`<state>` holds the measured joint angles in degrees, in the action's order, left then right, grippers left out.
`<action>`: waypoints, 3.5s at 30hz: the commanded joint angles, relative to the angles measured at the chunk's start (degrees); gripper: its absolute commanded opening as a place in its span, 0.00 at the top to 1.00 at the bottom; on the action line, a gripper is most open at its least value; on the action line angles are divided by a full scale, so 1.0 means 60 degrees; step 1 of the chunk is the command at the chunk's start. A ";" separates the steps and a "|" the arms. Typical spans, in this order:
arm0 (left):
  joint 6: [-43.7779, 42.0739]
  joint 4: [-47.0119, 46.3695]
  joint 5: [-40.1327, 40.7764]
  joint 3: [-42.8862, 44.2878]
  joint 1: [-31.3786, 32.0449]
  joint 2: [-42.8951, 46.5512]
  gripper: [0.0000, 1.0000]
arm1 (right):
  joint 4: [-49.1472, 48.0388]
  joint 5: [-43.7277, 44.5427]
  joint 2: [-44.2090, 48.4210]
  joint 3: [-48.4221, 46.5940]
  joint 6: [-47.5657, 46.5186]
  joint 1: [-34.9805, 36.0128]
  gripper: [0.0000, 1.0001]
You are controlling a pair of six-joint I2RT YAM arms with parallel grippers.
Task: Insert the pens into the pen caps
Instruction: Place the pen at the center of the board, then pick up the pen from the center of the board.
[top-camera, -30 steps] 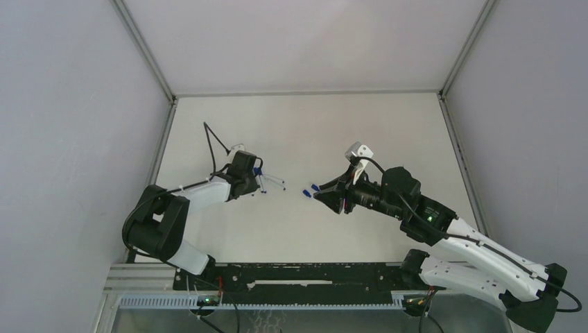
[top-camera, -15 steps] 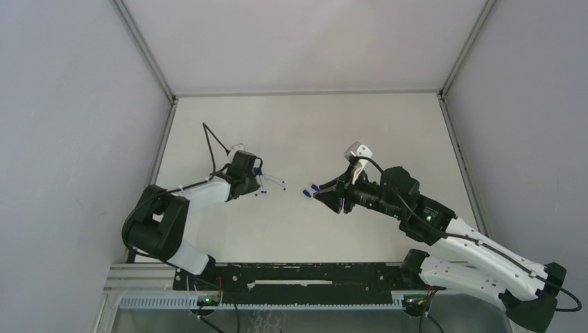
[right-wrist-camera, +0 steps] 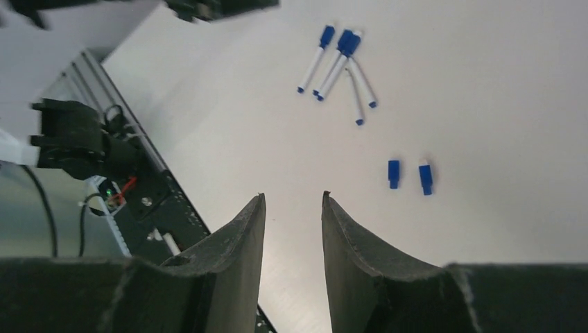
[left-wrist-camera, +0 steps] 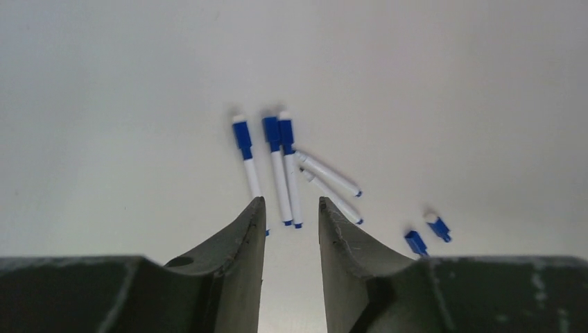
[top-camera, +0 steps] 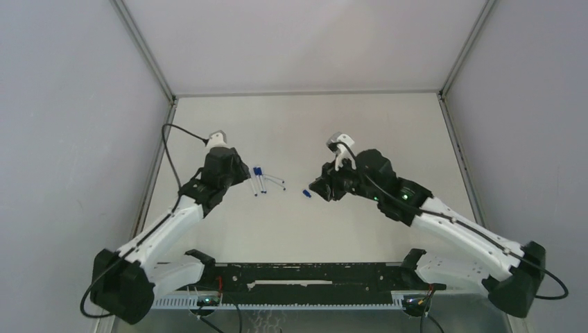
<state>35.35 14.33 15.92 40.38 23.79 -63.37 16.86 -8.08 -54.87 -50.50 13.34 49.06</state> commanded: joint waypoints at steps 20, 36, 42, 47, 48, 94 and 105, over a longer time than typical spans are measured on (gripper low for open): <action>-0.2916 0.0954 0.0071 0.0462 -0.0113 0.4169 0.55 | 0.3317 -0.0275 -1.0564 -0.8536 -0.3763 -0.0506 0.59; -0.3168 0.0923 0.0519 0.0387 -0.0112 0.4476 0.54 | 0.4003 -0.0207 -1.3014 -1.0577 -0.4339 -0.0596 0.59; -0.3168 0.0937 0.0523 0.0376 -0.0127 0.4506 0.54 | 0.4016 -0.0328 -1.3213 -1.0654 -0.4353 -0.0563 0.59; -0.3168 0.0950 0.0569 0.0388 -0.0127 0.4524 0.54 | 0.4052 -0.0292 -1.3365 -1.0700 -0.4364 -0.0554 0.59; -0.3175 0.0939 0.0582 0.0389 -0.0140 0.4519 0.54 | 0.4059 -0.0302 -1.3402 -1.0690 -0.4379 -0.0558 0.59; 0.2117 -0.4544 -0.4300 -0.1867 -0.0383 0.2756 0.39 | -0.3060 -0.5077 -0.6555 -0.2825 0.0964 -0.2053 0.99; 0.2218 -0.5221 -0.5144 -0.1691 -0.0391 0.2153 0.39 | -0.4595 -0.5170 -0.6000 -0.2726 0.2389 -0.1669 0.99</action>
<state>47.53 -11.92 -11.25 29.47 21.76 -49.63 -3.49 -37.87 -92.38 -66.67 22.68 38.52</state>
